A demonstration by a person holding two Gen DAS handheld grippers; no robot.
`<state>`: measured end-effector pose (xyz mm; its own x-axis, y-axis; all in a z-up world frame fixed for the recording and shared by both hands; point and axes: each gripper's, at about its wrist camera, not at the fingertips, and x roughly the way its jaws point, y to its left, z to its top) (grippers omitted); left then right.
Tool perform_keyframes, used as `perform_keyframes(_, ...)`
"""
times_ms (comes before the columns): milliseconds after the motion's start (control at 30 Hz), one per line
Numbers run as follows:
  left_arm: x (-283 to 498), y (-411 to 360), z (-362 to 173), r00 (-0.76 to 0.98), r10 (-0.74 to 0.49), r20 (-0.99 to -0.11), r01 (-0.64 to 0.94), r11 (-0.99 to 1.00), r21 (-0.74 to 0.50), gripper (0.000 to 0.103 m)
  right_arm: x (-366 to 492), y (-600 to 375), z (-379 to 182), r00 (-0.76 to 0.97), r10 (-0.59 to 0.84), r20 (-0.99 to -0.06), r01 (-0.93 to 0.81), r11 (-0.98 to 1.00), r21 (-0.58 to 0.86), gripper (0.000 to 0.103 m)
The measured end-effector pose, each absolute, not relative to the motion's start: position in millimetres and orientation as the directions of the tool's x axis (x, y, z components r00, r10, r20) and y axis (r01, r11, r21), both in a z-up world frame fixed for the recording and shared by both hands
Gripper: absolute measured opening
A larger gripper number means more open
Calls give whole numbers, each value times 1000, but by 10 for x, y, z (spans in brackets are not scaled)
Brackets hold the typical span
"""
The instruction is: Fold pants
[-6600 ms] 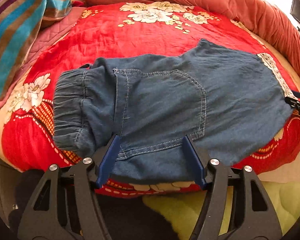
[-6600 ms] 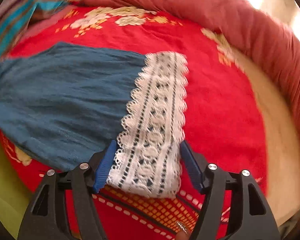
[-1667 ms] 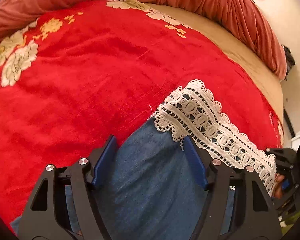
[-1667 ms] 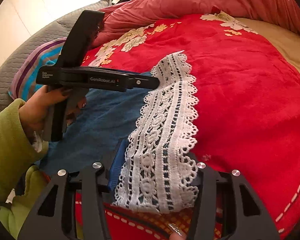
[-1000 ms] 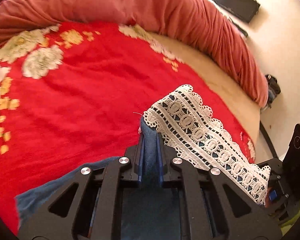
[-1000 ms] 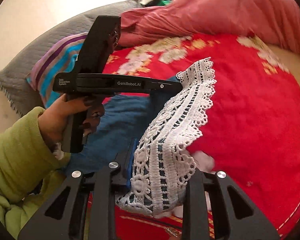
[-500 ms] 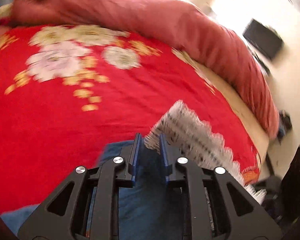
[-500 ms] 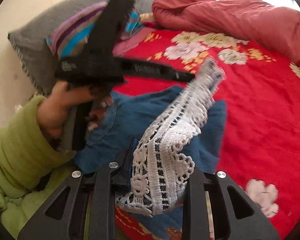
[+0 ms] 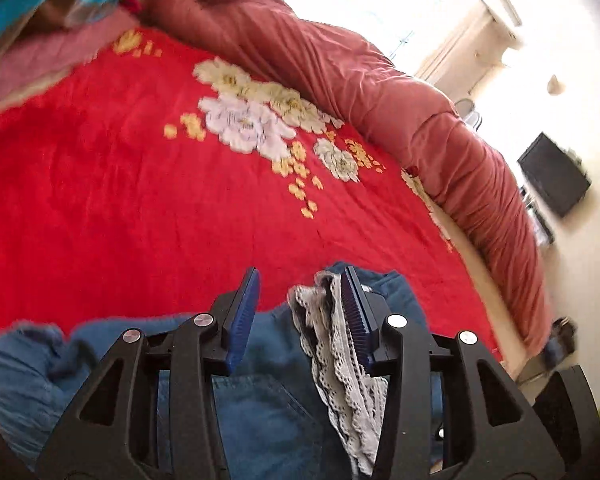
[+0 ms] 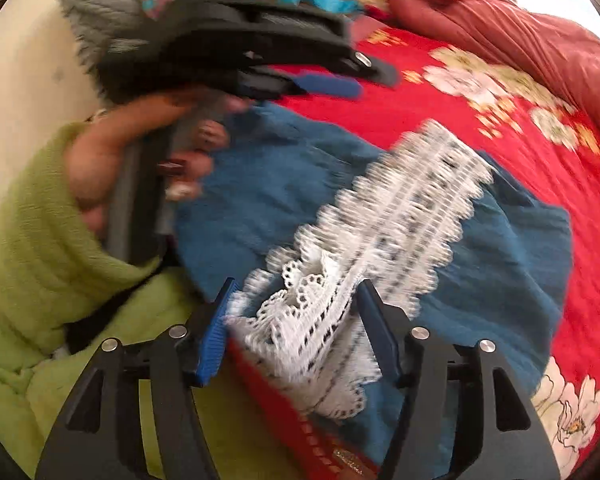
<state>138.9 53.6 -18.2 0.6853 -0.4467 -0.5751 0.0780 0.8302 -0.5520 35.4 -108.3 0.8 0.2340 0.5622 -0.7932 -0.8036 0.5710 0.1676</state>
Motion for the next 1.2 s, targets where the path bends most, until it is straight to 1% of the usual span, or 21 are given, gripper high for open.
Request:
perform_keyframes(133, 1362, 492, -271, 662, -481, -575, 86, 811, -579, 33, 414, -1382, 244, 265, 624, -735, -781, 586, 217, 61)
perform_keyframes(200, 1362, 453, -279, 652, -502, -568, 94, 796, -598, 33, 536, -1554, 313, 329, 612, -719, -748, 634, 196, 67)
perform_keyframes(233, 1364, 435, -281, 648, -514, -562, 99, 788, -607, 33, 622, -1656, 324, 362, 596, -717, -719, 668, 192, 68)
perform_keyframes(267, 1369, 415, -291, 642, -522, -561, 100, 782, -615, 34, 671, -1744, 323, 381, 583, -717, -692, 694, 197, 69)
perform_keyframes(333, 1394, 377, -334, 628, -543, -557, 96, 765, -637, 39, 864, -1905, 269, 405, 556, -726, -623, 749, 226, 69)
perform_keyframes(433, 1452, 306, -429, 594, -577, -560, 85, 738, -670, 39, 1172, -2121, 174, 426, 523, -738, -529, 806, 266, 70)
perform_keyframes(467, 1475, 284, -452, 586, -579, -567, 81, 738, -669, 40, 1226, -2158, 156, 431, 512, -743, -512, 817, 266, 70)
perform_keyframes(600, 1598, 245, -546, 566, -567, -598, 30, 740, -672, 48, 1514, -2231, 67, 440, 484, -756, -463, 844, 271, 70)
perform_keyframes(667, 1674, 200, -575, 558, -563, -610, 16, 742, -670, 48, 1704, -2245, -14, 437, 465, -770, -441, 857, 267, 70)
perform_keyframes(700, 1694, 183, -577, 557, -561, -613, 19, 746, -666, 46, 1803, -2258, -63, 431, 466, -773, -430, 859, 278, 70)
perform_keyframes(733, 1723, 142, -571, 554, -561, -615, 32, 753, -657, 24, 1918, -2262, -125, 418, 466, -780, -416, 861, 291, 70)
perform_keyframes(767, 1743, 103, -559, 551, -568, -612, 47, 753, -657, 8, 1985, -2286, -176, 407, 463, -787, -401, 865, 301, 70)
perform_keyframes(800, 1746, 56, -533, 549, -582, -600, 70, 747, -661, 7, 2073, -2286, -231, 388, 467, -794, -390, 864, 317, 68)
perform_keyframes(833, 1727, 36, -498, 554, -580, -597, 84, 752, -653, 7, 2128, -2291, -276, 363, 478, -800, -383, 859, 339, 59)
perform_keyframes(867, 1688, 13, -421, 566, -574, -592, 111, 765, -635, 7, 2173, -2293, -304, 335, 499, -799, -378, 848, 371, 25)
perform_keyframes(900, 1660, 10, -375, 577, -568, -587, 126, 772, -623, 7, 2178, -2299, -278, 336, 516, -788, -380, 840, 388, 18)
perform_keyframes(1000, 1552, 74, -239, 614, -531, -584, 145, 803, -578, 7, 2144, -2307, -163, 395, 509, -765, -395, 846, 359, 18)
perform_keyframes(1100, 1533, 142, -321, 619, -467, -632, 105, 846, -523, 9, 2188, -2242, -205, 433, 438, -788, -400, 877, 267, 18)
perform_keyframes(1200, 1571, 208, -508, 592, -467, -657, 58, 838, -543, 13, 2201, -2187, -319, 434, 393, -811, -406, 889, 214, 19)
